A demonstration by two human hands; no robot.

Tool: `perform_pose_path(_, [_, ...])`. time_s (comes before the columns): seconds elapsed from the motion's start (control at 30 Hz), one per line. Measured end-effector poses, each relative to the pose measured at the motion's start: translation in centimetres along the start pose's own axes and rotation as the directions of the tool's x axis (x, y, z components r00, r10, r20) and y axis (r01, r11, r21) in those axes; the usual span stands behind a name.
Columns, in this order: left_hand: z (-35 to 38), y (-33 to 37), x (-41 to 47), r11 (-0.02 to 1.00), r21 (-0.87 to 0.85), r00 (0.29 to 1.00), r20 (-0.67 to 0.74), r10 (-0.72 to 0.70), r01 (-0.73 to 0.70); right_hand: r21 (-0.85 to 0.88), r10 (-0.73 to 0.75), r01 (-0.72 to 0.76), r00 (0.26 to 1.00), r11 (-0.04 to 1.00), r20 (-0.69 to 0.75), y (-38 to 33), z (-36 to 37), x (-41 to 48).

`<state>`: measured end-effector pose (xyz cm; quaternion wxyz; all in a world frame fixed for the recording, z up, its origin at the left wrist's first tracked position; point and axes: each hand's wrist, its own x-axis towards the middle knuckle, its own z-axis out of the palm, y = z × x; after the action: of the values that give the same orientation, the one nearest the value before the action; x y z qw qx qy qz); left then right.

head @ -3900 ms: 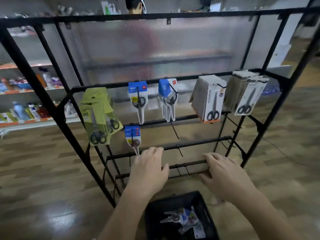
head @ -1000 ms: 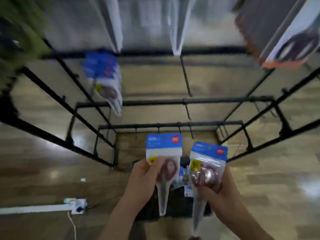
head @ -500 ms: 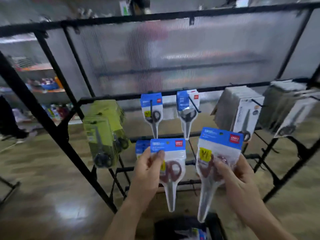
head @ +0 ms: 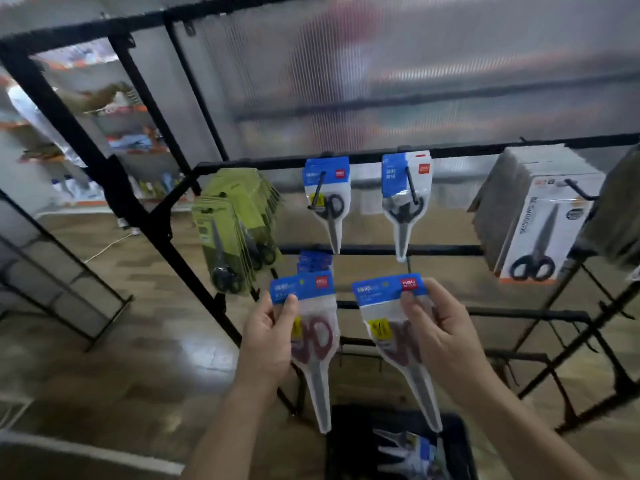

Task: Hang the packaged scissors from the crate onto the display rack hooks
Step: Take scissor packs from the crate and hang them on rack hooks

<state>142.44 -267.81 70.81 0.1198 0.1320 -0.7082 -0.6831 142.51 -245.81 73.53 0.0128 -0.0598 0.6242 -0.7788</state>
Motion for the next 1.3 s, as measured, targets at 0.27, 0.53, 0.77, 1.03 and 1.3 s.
perform_pose_path(0.27, [-3.3,-7.1,1.3,0.978,0.119,0.985,-0.051,-0.164,0.17,-0.136,0.179,-0.175,0.984,0.975,0.019,6.2,2.0,1.6])
perform_pose_path(0.53, [-3.2,-12.7,9.0,0.949,0.223,0.971,0.034,-0.238,0.225,-0.177,0.273,-0.299,0.949,0.938,-0.159,9.1,5.8,3.6])
perform_pose_path(0.77, [-3.1,-15.5,13.0,0.936,0.128,0.941,0.041,-0.334,0.327,-0.251,0.251,-0.332,0.918,0.909,-0.306,11.2,7.9,4.0])
perform_pose_path(1.03, [-4.0,-16.8,14.6,0.948,0.103,0.936,0.154,-0.315,0.302,-0.241,0.22,-0.33,0.893,0.913,-0.392,13.0,9.8,4.8])
perform_pose_path(1.3, [-4.2,-18.1,15.8,0.95,0.193,0.927,0.24,-0.287,0.244,-0.281,0.22,-0.359,0.877,0.89,-0.427,14.3,11.3,5.2])
